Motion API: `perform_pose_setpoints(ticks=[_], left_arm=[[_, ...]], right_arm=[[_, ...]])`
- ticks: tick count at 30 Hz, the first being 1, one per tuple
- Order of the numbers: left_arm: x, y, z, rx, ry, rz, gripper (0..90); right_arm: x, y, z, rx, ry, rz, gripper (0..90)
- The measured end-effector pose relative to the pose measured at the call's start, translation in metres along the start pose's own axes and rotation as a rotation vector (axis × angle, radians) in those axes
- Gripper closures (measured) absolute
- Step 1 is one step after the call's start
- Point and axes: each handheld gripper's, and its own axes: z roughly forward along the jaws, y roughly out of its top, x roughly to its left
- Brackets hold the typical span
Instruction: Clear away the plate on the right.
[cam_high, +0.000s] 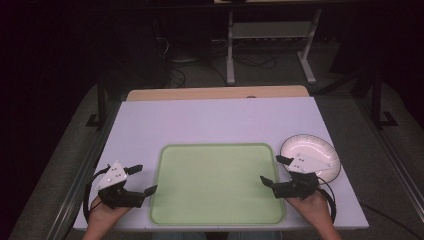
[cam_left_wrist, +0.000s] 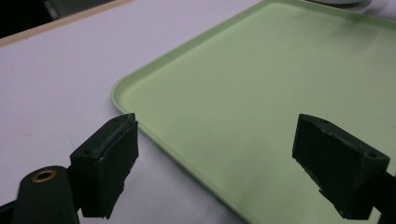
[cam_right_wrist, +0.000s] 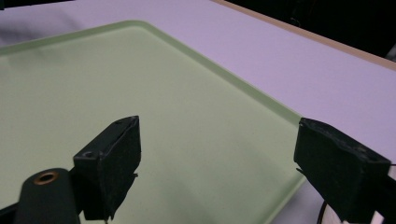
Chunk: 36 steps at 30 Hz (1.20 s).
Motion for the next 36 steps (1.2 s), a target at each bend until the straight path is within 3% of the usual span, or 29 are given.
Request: perform_pose_setpoints(ticks=[15, 21, 36], left_arm=[[0.000, 0.000, 0.000, 0.005, 0.000, 0.009, 14.3], [0.000, 0.000, -0.001, 0.005, 0.000, 0.011, 14.4], [0.000, 0.000, 0.000, 0.006, 0.002, 0.009, 14.3]], right_arm=[[-0.001, 0.000, -0.009, 0.004, 0.009, 0.000, 13.8], [0.002, 0.001, -0.015, 0.018, 0.022, -0.028, 13.9], [-0.002, -0.001, -0.027, 0.037, 0.056, -0.005, 14.1]])
